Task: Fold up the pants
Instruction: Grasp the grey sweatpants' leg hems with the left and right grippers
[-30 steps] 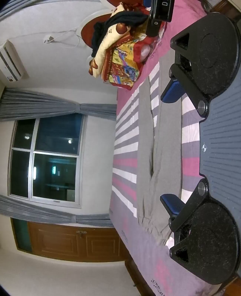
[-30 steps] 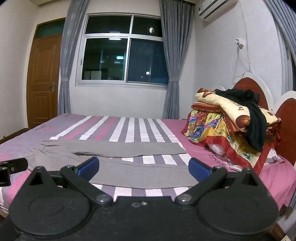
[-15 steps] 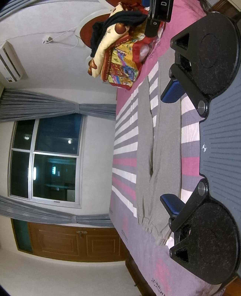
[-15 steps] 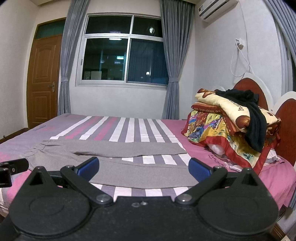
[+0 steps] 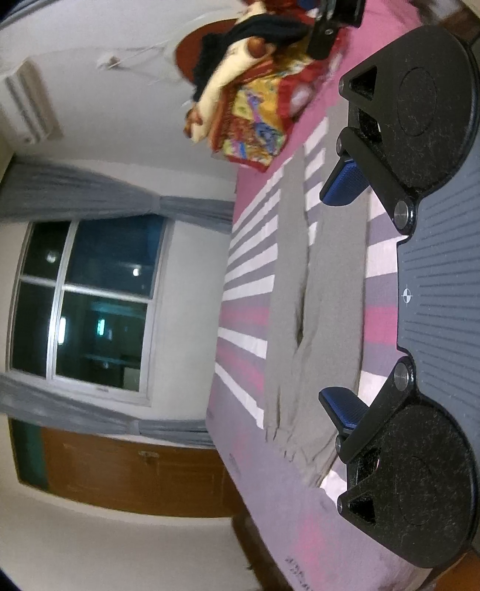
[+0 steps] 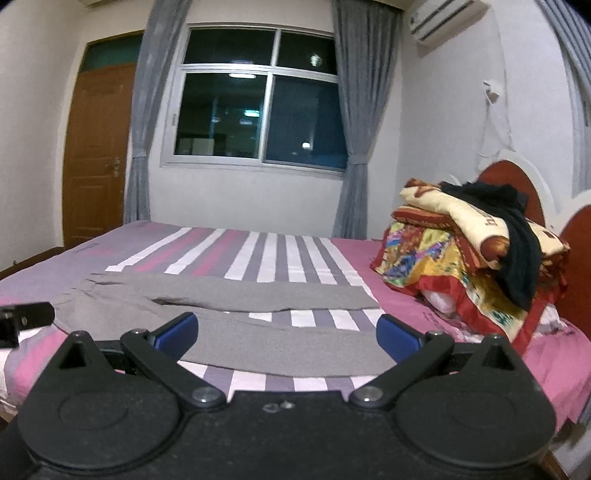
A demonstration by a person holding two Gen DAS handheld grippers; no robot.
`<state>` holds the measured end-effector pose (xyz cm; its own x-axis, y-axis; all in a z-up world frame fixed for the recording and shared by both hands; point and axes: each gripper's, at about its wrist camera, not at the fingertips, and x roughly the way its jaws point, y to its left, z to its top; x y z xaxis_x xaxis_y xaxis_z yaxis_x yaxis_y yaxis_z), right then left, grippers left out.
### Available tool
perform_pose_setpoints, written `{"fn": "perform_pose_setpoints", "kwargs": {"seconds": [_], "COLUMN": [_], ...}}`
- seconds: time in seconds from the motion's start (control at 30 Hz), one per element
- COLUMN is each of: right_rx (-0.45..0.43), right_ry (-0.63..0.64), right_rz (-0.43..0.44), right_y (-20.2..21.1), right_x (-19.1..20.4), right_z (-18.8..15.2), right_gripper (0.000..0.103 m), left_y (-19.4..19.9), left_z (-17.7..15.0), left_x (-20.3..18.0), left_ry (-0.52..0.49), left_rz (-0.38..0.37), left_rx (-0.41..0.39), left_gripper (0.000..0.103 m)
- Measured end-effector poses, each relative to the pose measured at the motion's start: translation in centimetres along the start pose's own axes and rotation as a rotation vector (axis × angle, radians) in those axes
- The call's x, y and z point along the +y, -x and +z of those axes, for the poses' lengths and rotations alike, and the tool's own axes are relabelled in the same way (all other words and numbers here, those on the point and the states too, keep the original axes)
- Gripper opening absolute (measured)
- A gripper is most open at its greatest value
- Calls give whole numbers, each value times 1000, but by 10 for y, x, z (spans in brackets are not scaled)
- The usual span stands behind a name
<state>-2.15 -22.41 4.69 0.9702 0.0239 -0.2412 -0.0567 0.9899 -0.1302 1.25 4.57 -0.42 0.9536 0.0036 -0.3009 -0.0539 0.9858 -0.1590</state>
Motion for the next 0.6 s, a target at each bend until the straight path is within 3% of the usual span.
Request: {"fn": "perform_pose_setpoints", "kwargs": {"seconds": [0.23, 0.4, 0.5, 0.6], "right_rx": [-57, -75, -46, -24], "right_ry": [-55, -22, 25, 36], "right_rz": [68, 123, 181, 232], "right_y": [-33, -62, -88, -118], "right_x": [-10, -7, -2, 1], "right_z": [18, 37, 50, 60], "right_gripper": [103, 103, 103, 103], "left_y": [-35, -74, -106, -144], "left_z": [25, 42, 49, 58], "left_x": [34, 48, 68, 100], "left_ry": [43, -30, -40, -15], "left_rz": [36, 87, 117, 82], "left_rx": [-14, -1, 36, 102], "left_gripper": [103, 103, 103, 103]}}
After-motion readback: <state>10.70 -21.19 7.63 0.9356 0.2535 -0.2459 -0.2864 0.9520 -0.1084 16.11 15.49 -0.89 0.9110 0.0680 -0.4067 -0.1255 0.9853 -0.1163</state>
